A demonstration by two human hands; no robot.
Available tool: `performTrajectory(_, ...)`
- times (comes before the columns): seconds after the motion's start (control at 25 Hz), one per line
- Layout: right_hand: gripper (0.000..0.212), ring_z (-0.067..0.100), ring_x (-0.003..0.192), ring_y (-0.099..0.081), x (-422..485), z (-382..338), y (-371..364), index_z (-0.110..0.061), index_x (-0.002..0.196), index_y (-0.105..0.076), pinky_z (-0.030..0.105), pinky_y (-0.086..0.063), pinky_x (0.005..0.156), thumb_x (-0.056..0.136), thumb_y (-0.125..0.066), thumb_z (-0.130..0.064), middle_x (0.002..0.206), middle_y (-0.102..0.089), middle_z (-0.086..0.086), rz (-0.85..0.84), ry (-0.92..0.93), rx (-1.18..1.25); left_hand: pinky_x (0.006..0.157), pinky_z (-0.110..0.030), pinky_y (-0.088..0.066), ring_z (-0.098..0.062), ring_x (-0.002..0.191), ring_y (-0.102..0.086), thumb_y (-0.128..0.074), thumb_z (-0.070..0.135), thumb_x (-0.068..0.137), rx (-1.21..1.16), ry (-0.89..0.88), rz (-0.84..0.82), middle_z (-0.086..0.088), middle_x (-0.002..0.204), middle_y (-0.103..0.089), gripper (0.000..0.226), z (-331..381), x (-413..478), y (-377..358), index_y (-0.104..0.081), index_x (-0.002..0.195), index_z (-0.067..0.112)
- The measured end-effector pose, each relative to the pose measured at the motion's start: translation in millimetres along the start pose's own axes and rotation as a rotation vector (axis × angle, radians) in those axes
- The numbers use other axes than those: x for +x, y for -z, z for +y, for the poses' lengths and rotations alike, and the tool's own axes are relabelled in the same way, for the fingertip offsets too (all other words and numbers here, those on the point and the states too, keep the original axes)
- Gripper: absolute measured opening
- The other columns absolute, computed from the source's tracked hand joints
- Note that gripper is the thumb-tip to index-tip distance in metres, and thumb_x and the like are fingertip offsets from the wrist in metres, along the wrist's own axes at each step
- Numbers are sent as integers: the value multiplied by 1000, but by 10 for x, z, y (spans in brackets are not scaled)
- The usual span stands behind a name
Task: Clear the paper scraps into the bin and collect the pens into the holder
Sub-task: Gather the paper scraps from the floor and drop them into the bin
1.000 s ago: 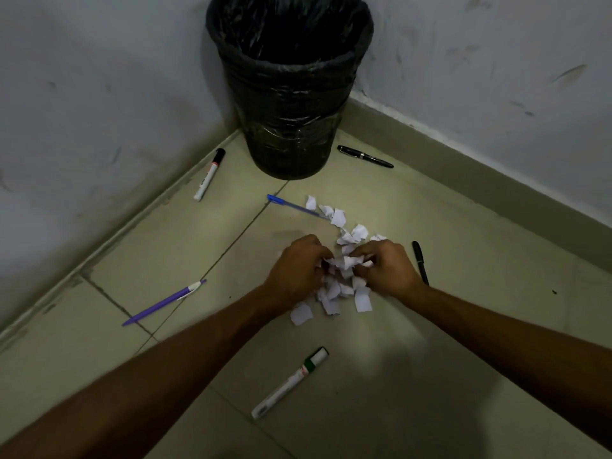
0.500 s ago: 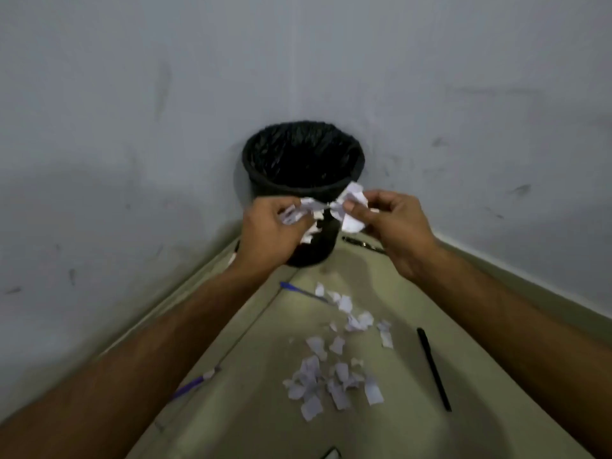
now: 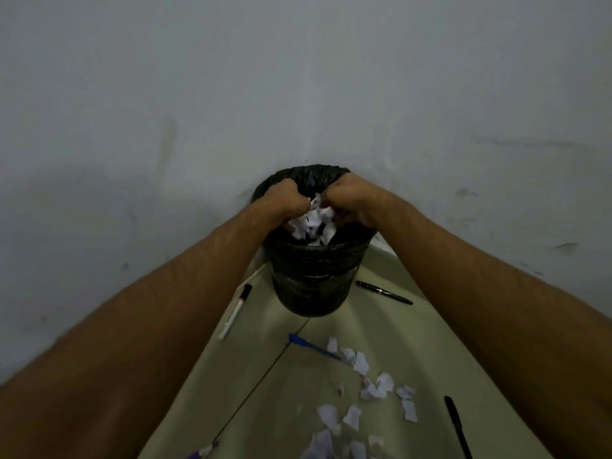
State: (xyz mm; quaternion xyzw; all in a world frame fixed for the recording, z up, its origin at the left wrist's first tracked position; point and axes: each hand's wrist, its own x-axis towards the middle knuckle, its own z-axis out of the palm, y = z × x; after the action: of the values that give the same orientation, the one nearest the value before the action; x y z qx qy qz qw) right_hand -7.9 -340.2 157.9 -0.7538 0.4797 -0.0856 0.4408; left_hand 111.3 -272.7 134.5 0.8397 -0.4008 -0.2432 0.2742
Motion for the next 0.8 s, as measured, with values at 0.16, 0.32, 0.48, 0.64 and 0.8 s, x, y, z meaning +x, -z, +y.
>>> performTrajectory(0.16,25,31,84,-56,-206,49,0,7,108,-63,44,-56,77,88,-51,0,100,-61,25,-58,40,89,72,-47,-59,-33,72,-62,-43,6,84,-37,44,-86,-21,84,-62,24,-20,-193,55,-62,94,-6)
performTrajectory(0.32,12,24,73,-72,-572,294,81,-12,86,-74,37,-61,67,81,-65,-18,81,-74,12,383,318,262,76,-29,-54,-22,83,-67,-52,14,79,-61,-217,322,-8,88,-70,28,-3,-578,40,-71,100,11)
performTrajectory(0.48,17,21,74,-69,-930,1330,-28,-15,79,-74,42,-59,74,84,-64,-28,76,-73,5,401,272,11,60,-11,-44,-5,64,-57,-57,17,90,-249,-533,496,1,79,-65,8,-456,-1495,-473,-64,94,16)
performTrajectory(0.64,43,20,114,-61,-952,2193,-409,-14,122,-67,23,-45,92,83,-57,2,129,-64,7,-165,320,-563,62,-12,-43,-4,69,-58,-61,22,89,11,-372,126,6,90,-65,11,-1255,-2034,-1115,-65,99,23)
performTrajectory(0.8,62,29,138,-37,-653,2415,-872,-24,145,-43,42,-36,112,87,-60,-10,156,-33,8,-390,536,-818,62,-9,-41,-3,69,-58,-62,21,88,69,-263,28,9,93,-63,17,-1700,-2176,-1355,-65,104,25)
